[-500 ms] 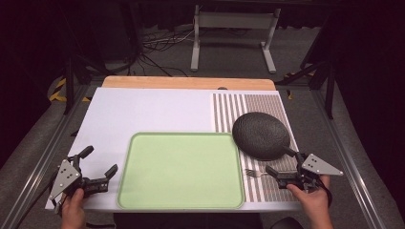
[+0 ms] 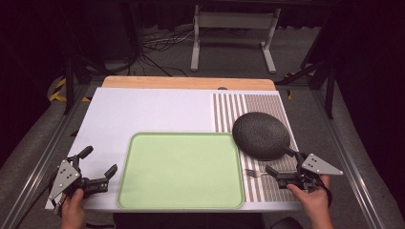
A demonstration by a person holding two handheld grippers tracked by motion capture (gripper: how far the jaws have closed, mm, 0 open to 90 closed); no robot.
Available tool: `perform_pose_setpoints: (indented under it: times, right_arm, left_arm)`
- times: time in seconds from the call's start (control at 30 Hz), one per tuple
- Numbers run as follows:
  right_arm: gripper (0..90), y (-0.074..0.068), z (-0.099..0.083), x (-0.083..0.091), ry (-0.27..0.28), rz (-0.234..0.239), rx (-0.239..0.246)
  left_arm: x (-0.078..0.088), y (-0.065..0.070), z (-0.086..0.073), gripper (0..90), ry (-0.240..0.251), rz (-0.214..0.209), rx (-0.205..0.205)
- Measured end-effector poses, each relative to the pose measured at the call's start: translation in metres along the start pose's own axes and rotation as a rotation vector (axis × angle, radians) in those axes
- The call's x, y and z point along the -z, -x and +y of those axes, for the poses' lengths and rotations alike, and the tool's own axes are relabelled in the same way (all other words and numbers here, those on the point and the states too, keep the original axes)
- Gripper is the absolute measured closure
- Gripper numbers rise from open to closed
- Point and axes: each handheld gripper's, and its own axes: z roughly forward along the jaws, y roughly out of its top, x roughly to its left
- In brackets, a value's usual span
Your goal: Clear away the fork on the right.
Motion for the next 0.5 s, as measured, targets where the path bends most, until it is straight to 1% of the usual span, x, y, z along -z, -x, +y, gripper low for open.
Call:
perform_pose_setpoints:
  times: [0.17,0.23,0.4,0.5]
  right_arm:
    - [1.8,0.001,0.001,-0.001,0.012,0.009,0.014]
    - [1.8,0.001,0.002,-0.002,0.014,0.013,0.008]
    - [1.8,0.0,0.013,-0.007,0.006,0.026,0.024]
    - [2.0,0.0,0.019,-0.012,0.004,0.042,0.017]
  left_arm:
    - [0.0,0.0,0.0,0.1,-0.001,0.003,0.003]
    - [0.0,0.0,-0.001,0.1,0.0,0.005,0.006]
    - [0.0,0.0,-0.001,0.1,-0.002,0.005,0.003]
    - [0.0,0.001,-0.001,0.1,-0.004,0.003,0.004]
